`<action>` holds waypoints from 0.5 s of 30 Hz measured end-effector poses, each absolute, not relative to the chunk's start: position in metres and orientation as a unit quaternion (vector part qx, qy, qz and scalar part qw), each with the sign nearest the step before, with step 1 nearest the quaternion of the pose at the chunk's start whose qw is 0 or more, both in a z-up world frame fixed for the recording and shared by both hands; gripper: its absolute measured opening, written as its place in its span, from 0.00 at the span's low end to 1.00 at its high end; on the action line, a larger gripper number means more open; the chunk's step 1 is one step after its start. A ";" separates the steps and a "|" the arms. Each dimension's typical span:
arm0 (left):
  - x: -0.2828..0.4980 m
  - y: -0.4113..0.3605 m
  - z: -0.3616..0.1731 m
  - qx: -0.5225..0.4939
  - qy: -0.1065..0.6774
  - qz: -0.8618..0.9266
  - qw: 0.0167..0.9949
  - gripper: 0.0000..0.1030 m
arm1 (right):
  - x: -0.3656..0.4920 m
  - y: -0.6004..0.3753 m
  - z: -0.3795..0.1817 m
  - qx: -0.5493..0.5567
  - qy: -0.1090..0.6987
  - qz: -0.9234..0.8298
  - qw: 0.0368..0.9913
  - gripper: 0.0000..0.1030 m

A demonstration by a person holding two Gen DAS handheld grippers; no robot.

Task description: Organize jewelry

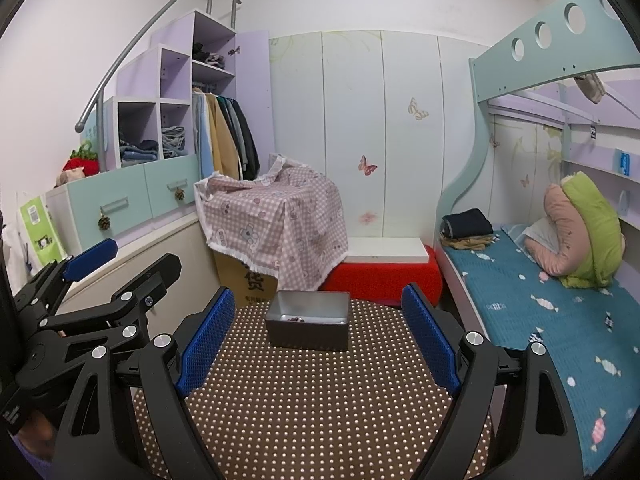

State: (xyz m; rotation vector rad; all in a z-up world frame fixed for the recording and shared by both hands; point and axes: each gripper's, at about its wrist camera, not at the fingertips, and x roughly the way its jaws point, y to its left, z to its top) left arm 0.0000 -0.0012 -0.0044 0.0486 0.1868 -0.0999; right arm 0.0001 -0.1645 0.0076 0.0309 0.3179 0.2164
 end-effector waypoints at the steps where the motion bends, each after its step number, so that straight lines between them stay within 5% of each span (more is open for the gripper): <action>1: 0.001 -0.001 -0.005 0.024 0.094 -0.051 0.994 0.86 | 0.001 -0.164 0.006 0.016 0.159 0.108 0.981 0.80; 15: 0.006 -0.003 -0.010 0.023 0.106 -0.053 0.993 0.86 | 0.004 -0.161 0.000 0.017 0.165 0.104 0.981 0.80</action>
